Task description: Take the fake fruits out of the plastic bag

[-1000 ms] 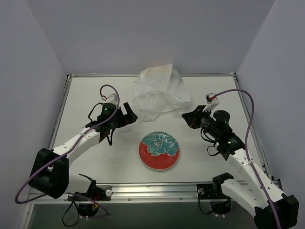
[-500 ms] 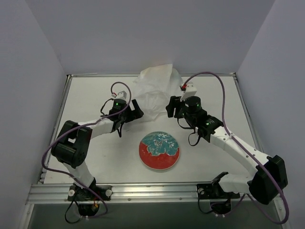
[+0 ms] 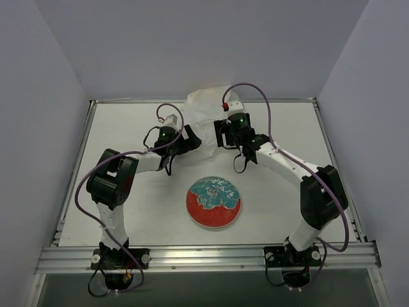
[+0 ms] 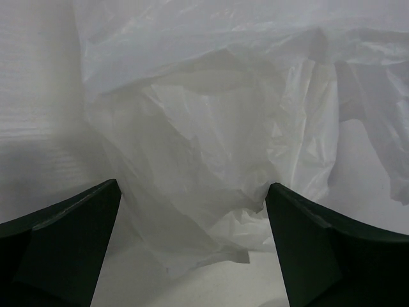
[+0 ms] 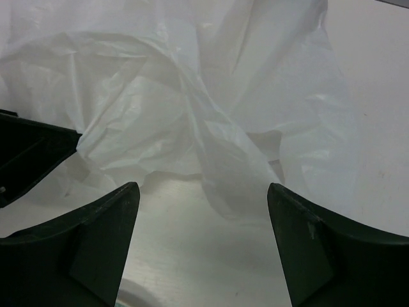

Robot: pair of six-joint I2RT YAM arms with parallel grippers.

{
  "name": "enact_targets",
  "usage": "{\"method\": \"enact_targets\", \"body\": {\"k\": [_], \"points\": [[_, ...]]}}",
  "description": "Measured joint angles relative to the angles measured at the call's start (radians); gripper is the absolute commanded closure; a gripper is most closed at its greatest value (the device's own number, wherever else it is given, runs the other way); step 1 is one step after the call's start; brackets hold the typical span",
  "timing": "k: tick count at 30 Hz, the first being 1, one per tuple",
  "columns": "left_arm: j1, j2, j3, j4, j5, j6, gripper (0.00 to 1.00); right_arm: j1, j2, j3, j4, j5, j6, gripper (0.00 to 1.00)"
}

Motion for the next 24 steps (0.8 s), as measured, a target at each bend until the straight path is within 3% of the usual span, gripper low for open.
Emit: {"method": "enact_targets", "body": {"k": [4,5,8,9,11,16,24], "points": [[-0.002,0.051,0.043,0.024,0.003,-0.007,0.01,-0.043,0.114,0.076,-0.003,-0.01,-0.037,0.26],[-0.002,0.059,0.049,0.03,0.002,-0.008,0.08,-0.051,0.142,0.095,-0.004,-0.01,-0.045,0.27],[-0.002,0.065,0.053,0.043,-0.007,-0.02,0.74,-0.064,0.214,0.143,-0.006,0.001,-0.073,0.64],[-0.002,0.064,0.054,0.045,-0.017,-0.017,0.97,-0.064,0.233,0.154,-0.005,0.002,-0.082,0.87],[-0.002,0.059,0.054,0.035,-0.038,0.0,0.98,-0.063,0.249,0.159,-0.008,0.003,-0.092,1.0],[-0.003,-0.066,0.003,-0.062,-0.164,0.026,0.98,-0.055,0.219,0.135,0.008,-0.02,-0.075,1.0],[-0.027,-0.473,-0.124,-0.229,-0.396,0.091,0.98,-0.019,-0.07,-0.008,0.045,-0.101,-0.005,1.0]]}}
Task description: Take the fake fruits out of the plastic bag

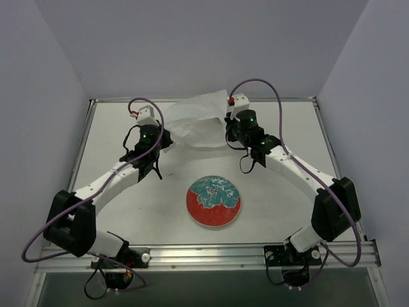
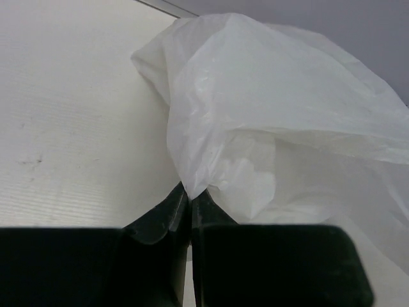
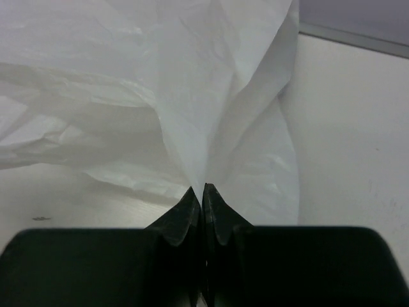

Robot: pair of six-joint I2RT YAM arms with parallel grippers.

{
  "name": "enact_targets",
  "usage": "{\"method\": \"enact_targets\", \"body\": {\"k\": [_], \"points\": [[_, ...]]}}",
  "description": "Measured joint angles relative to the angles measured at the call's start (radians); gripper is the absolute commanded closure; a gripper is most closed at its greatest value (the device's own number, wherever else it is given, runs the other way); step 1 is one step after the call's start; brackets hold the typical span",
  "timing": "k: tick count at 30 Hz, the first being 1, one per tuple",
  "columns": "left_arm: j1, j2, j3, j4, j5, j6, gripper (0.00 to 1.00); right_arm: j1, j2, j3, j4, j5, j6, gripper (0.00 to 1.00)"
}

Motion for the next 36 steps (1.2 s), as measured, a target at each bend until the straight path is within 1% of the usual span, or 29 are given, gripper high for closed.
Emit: {"method": "enact_targets", "body": {"k": [3,6,9,11,14,18,22,26,27,28,30,31,32,33,34,35,36], "points": [[-0.043,-0.119,-0.011,-0.072,-0.075,0.036,0.98,0.005,-0.103,-0.026,0.014,-0.012,0.025,1.0],[-0.099,-0.196,-0.021,-0.141,-0.13,0.061,0.98,0.005,-0.184,-0.056,0.024,-0.01,0.046,1.0],[-0.16,-0.247,-0.051,-0.211,-0.172,0.074,0.98,0.005,-0.228,-0.094,0.029,0.001,0.065,1.0],[-0.192,-0.257,-0.079,-0.251,-0.193,0.076,0.98,0.004,-0.229,-0.117,0.031,0.02,0.077,1.0],[-0.22,-0.245,-0.119,-0.311,-0.223,0.075,0.98,-0.013,-0.193,-0.143,0.032,0.051,0.093,1.0],[-0.235,-0.212,-0.148,-0.357,-0.25,0.074,0.98,-0.085,-0.066,-0.149,0.072,0.061,0.126,1.0],[-0.249,-0.172,-0.142,-0.342,-0.259,0.077,0.98,-0.133,0.055,-0.133,0.108,0.065,0.152,1.0],[-0.251,-0.114,-0.121,-0.309,-0.273,0.089,0.98,-0.138,0.143,-0.052,0.123,0.093,0.154,0.98],[-0.251,-0.1,-0.112,-0.302,-0.277,0.094,0.98,-0.138,0.147,-0.044,0.13,0.101,0.154,0.96],[-0.251,-0.087,-0.1,-0.294,-0.279,0.1,0.98,-0.138,0.14,-0.044,0.141,0.113,0.154,0.81],[-0.251,-0.066,-0.076,-0.279,-0.281,0.109,0.98,-0.141,0.109,-0.051,0.152,0.127,0.154,0.57],[-0.251,-0.06,-0.064,-0.273,-0.281,0.113,0.98,-0.144,0.083,-0.058,0.155,0.126,0.148,0.39],[-0.249,-0.056,-0.053,-0.267,-0.282,0.118,0.98,-0.145,0.054,-0.064,0.152,0.124,0.142,0.34],[-0.249,-0.055,-0.045,-0.264,-0.282,0.122,0.97,-0.145,0.025,-0.066,0.143,0.122,0.13,0.32],[-0.248,-0.055,-0.039,-0.261,-0.282,0.124,0.93,-0.146,-0.002,-0.066,0.136,0.116,0.119,0.3],[-0.248,-0.055,-0.035,-0.259,-0.281,0.127,0.86,-0.146,-0.024,-0.067,0.132,0.111,0.111,0.3],[-0.248,-0.056,-0.034,-0.258,-0.28,0.13,0.68,-0.145,-0.043,-0.068,0.127,0.104,0.104,0.3]]}}
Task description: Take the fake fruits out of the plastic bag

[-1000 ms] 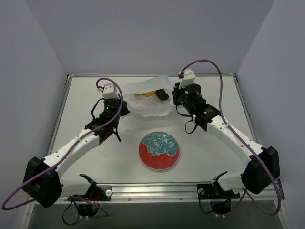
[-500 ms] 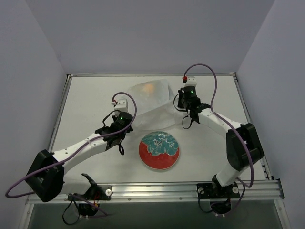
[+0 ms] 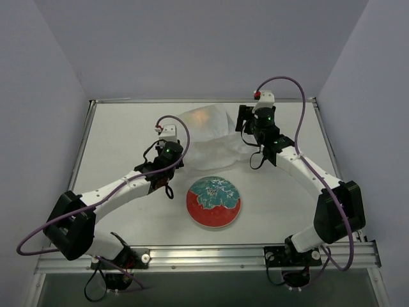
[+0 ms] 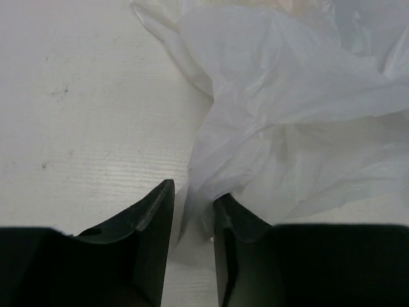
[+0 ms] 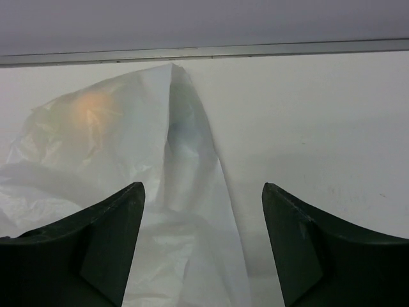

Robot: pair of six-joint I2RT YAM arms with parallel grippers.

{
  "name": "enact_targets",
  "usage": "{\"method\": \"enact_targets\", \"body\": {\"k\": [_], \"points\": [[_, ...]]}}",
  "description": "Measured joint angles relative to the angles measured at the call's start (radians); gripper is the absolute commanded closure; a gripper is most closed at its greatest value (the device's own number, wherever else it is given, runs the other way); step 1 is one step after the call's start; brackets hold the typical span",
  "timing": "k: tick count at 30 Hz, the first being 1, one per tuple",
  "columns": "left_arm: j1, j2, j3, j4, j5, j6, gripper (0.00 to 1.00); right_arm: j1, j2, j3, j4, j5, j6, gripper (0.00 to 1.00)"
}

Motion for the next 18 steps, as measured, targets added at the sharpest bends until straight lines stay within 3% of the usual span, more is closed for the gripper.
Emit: {"method": "enact_targets", "body": {"k": [4,7,10,18], "points": [[0.0,-0.008,0.0,-0.01,0.032,0.013,0.31,0.003,-0.038,-0.047,-0.009,-0.05,-0.017,0.18],[0.001,-0.014,0.019,-0.049,0.071,0.029,0.21,0.01,-0.033,-0.096,-0.031,-0.107,-0.019,0.13],[0.002,-0.007,0.067,-0.106,0.13,0.048,0.16,0.021,-0.032,-0.141,-0.053,-0.158,-0.021,0.09],[0.003,-0.016,0.166,-0.24,0.237,0.124,0.12,0.035,-0.126,-0.243,-0.078,-0.206,-0.002,0.1]]}}
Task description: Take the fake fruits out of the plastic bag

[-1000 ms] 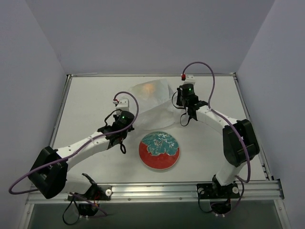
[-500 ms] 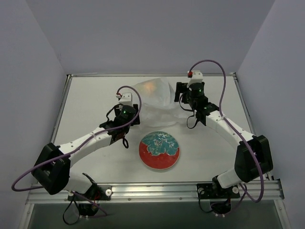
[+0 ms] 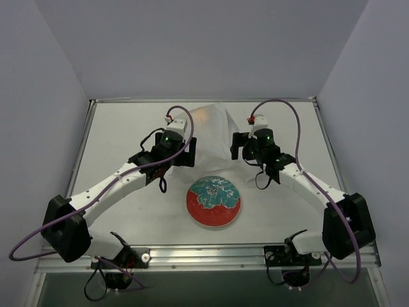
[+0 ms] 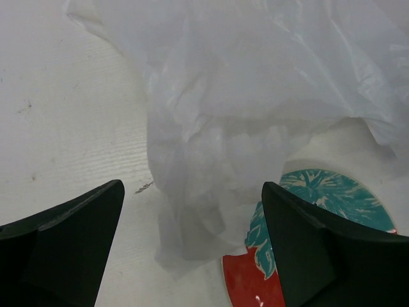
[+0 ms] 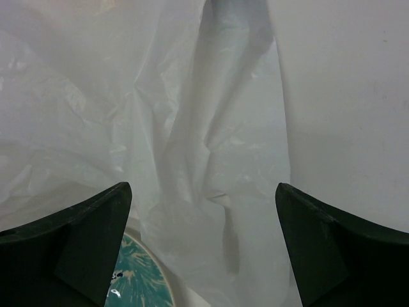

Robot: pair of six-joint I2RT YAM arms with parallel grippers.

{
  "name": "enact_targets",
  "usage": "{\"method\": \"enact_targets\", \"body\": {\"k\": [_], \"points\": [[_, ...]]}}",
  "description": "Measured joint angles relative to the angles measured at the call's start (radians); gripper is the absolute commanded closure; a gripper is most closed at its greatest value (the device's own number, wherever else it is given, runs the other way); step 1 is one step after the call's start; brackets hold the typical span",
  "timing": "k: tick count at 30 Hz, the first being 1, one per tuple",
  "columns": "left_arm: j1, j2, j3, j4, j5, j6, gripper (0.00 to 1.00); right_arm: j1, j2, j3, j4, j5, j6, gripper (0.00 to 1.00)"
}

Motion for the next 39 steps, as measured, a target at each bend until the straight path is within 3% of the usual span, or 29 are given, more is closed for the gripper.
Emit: {"method": "enact_targets", "body": {"k": [8,11,14,15,18,19,21,22,23,28,39], "points": [[0.0,-0.008,0.189,-0.148,0.064,0.061,0.11,0.033,-0.079,-0.117,0.013,-0.054,0.057,0.09],[0.001,0.005,0.165,-0.154,0.078,0.06,0.07,0.048,-0.015,-0.119,0.023,-0.085,0.063,0.18],[0.01,0.06,0.127,-0.166,0.089,0.06,0.05,0.06,0.035,-0.118,0.032,-0.093,0.061,0.56],[0.014,0.086,0.122,-0.17,0.09,0.061,0.05,0.065,0.045,-0.118,0.034,-0.092,0.065,0.75],[0.031,0.159,0.116,-0.167,0.095,0.061,0.05,0.081,0.05,-0.117,0.037,-0.079,0.066,0.96],[0.036,0.181,0.116,-0.165,0.094,0.061,0.06,0.086,0.047,-0.116,0.038,-0.072,0.067,0.97],[0.045,0.224,0.117,-0.161,0.089,0.062,0.23,0.098,0.028,-0.114,0.036,-0.055,0.065,1.0],[0.048,0.242,0.117,-0.156,0.083,0.061,0.47,0.101,0.011,-0.114,0.032,-0.045,0.064,1.0],[0.05,0.256,0.117,-0.151,0.075,0.056,0.97,0.104,-0.015,-0.114,0.026,-0.029,0.063,1.0],[0.05,0.234,0.114,-0.122,0.045,0.05,0.98,0.113,-0.15,-0.08,-0.039,0.018,0.06,1.0],[0.008,-0.151,0.189,-0.208,-0.043,0.054,0.98,0.144,-0.308,0.189,-0.193,0.108,0.024,1.0]]}}
